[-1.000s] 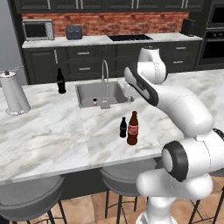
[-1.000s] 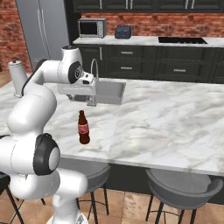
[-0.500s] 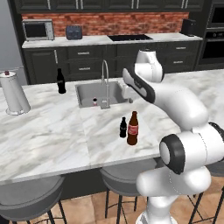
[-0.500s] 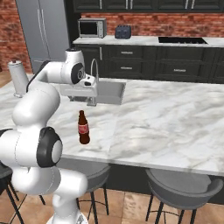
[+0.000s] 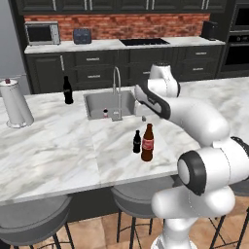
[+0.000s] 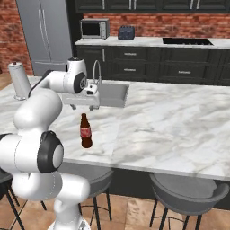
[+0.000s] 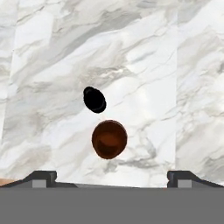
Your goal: Place the large bottle from the dining counter next to the other large bottle outside the sink, and place the small bottle from the dining counter next to the other small bottle inside the sink.
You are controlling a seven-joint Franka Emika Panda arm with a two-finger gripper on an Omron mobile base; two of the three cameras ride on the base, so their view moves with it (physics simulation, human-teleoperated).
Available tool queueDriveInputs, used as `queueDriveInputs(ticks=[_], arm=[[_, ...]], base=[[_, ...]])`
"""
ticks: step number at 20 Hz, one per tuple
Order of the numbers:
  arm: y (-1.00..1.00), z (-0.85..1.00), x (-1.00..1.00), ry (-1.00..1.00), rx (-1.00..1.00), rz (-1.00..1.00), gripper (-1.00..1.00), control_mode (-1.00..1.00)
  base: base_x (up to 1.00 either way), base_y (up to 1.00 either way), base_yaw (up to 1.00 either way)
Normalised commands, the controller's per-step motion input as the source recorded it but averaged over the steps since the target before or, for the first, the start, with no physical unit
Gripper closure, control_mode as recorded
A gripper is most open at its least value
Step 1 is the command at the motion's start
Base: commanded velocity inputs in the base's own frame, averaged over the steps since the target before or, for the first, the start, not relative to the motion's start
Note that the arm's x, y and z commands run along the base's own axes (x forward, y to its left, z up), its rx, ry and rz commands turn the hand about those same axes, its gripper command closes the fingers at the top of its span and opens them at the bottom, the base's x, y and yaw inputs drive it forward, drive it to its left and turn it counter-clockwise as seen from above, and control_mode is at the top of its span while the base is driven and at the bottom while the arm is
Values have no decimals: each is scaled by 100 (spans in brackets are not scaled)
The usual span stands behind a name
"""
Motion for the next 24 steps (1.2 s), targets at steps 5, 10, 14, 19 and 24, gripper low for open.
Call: queueDriveInputs(ticks=[5,10,14,19,24], arm=[[1,-1,0,0,0,1,-100,-100],[0,-5,22,0,0,1,-100,-100],[0,0,28,4,0,0,-100,-100],[9,-1,2,1,0,0,-100,-100],[7,-13,-27,0,0,0,-100,-100]], base=[[0,0,0],[0,0,0],[0,0,0],[0,0,0],[0,0,0]])
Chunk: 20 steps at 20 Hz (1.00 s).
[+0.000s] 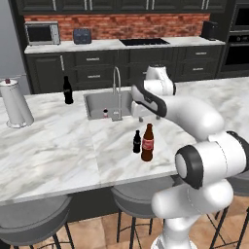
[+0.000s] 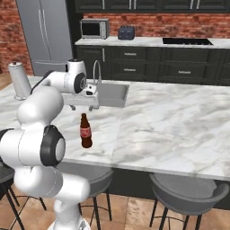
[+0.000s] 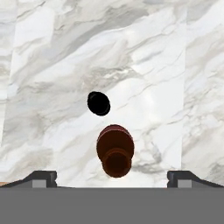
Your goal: Place the large bottle from the dining counter next to the other large bottle outside the sink, and place the small bottle from the dining counter next to the other small bottle inside the sink.
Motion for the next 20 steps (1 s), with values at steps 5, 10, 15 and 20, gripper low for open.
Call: queueDriveInputs(ticks=[5,10,15,20], arm=[[0,-25,-5,0,0,0,-100,-100],[0,-6,5,0,0,0,-100,-100],[0,0,6,3,0,0,-100,-100],[0,-4,2,3,0,0,-100,-100]], base=[[0,0,0],[0,0,0],[0,0,0],[0,0,0]])
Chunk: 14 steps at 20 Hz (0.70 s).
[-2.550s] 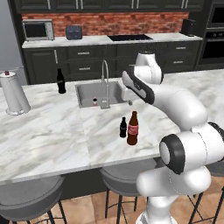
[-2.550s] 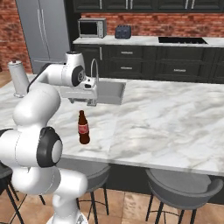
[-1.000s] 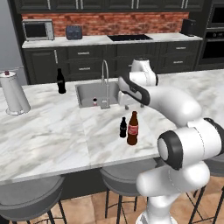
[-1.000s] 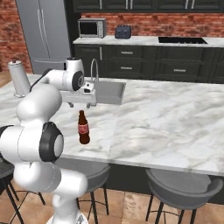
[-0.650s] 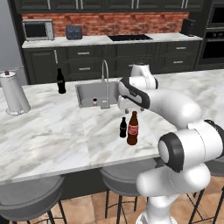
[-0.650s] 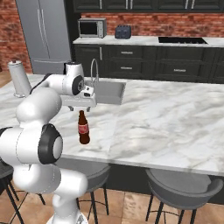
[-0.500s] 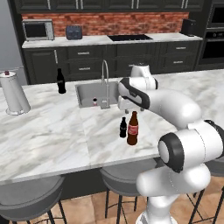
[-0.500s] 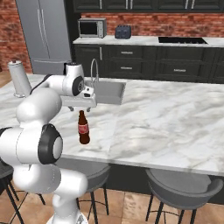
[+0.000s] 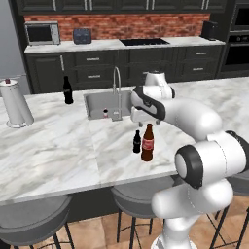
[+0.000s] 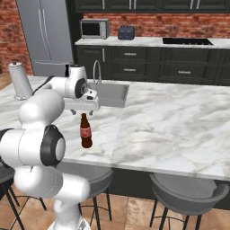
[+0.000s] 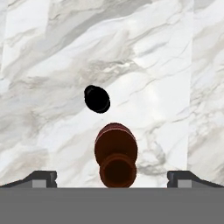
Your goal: Place the large bottle from the dining counter next to the other large bottle outside the sink, and place the small bottle from the dining counter next to the other small bottle inside the sink.
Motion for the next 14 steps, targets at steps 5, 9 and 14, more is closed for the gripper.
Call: queueDriveInputs(ticks=[5,9,14], arm=[[0,-17,0,4,0,0,-100,-100],[0,-11,0,2,0,0,-100,-100],[0,-9,0,1,0,0,-100,-100]], base=[[0,0,0],[0,0,0],[0,0,0]])
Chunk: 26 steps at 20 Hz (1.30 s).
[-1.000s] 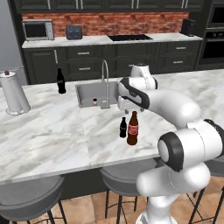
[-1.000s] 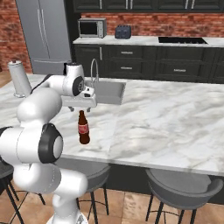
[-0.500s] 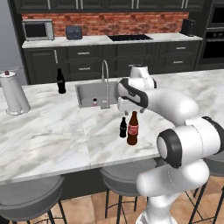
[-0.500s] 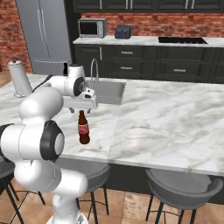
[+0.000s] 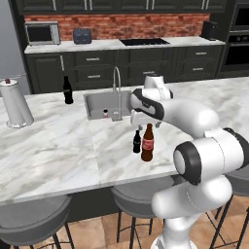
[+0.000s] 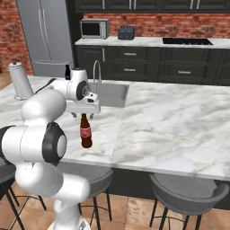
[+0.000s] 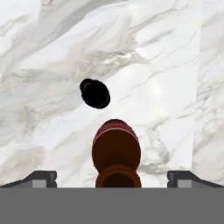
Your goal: Place the large bottle from the dining counter next to the other large bottle outside the sink, and place the small bottle from the dining counter next to the other small bottle inside the sink.
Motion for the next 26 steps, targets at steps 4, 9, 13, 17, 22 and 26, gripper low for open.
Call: queueDriveInputs(ticks=[4,9,13,17,22,26], arm=[[0,-11,0,1,0,0,-100,-100],[0,-11,0,1,0,0,-100,-100],[0,-3,3,1,0,0,-100,-100],[0,0,18,1,0,0,-100,-100],[0,0,2,0,0,0,-100,-100],[0,0,0,0,0,0,-100,-100]], base=[[0,0,0],[0,0,0],[0,0,0],[0,0,0],[0,0,0],[0,0,0]])
